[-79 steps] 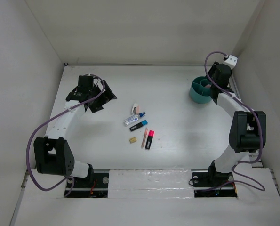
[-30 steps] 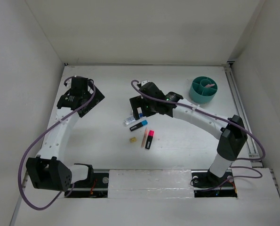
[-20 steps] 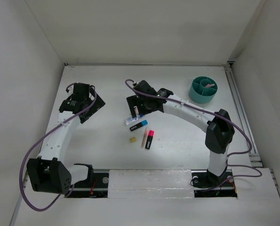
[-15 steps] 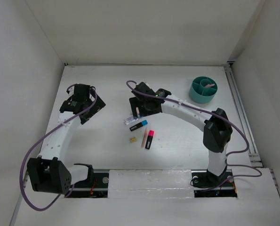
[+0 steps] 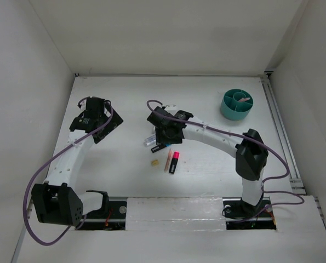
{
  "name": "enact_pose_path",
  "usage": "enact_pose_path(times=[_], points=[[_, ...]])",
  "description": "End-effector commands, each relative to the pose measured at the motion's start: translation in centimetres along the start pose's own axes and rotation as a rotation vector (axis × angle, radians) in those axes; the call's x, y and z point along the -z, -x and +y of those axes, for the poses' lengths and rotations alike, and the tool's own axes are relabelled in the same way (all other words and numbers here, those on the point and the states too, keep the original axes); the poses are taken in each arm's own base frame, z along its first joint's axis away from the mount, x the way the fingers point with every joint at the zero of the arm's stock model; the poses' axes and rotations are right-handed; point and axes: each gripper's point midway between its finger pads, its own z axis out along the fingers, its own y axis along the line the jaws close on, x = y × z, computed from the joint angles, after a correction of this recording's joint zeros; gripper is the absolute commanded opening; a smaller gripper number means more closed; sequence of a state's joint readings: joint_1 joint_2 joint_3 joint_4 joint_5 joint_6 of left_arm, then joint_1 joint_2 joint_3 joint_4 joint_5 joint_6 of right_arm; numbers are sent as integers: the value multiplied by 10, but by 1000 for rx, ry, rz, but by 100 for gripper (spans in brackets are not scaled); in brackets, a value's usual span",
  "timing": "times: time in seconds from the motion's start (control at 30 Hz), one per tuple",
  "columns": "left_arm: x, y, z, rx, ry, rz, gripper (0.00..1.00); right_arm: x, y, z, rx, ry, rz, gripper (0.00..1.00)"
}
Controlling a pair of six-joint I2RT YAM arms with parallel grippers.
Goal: Sort the stationery into containers
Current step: Grab a piece of stationery with the right arm
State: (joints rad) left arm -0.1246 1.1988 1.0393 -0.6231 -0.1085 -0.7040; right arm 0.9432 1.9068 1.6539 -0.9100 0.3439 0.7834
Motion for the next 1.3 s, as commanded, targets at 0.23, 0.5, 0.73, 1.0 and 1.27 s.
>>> enact_pose_path(times=[0.23,0.5,0.73,1.0,1.27], points=[[8,2,3,-10,-17,-30,100,-8,-5,3,-136,-32,-2,60],[1,-17,19,-3,36,23,100,-31,-18,8,-147,-35,28,49],[-3,-24,16,-12,6,45,100,-50,-36,0,-156,-77,61,49],[-4,-22,15,-40,-1,38,100,-63,-45,0,-150,-88,81,49],[-7,-26,19,-51,5,45,100,-72,-49,8,-143,-67,104,49]])
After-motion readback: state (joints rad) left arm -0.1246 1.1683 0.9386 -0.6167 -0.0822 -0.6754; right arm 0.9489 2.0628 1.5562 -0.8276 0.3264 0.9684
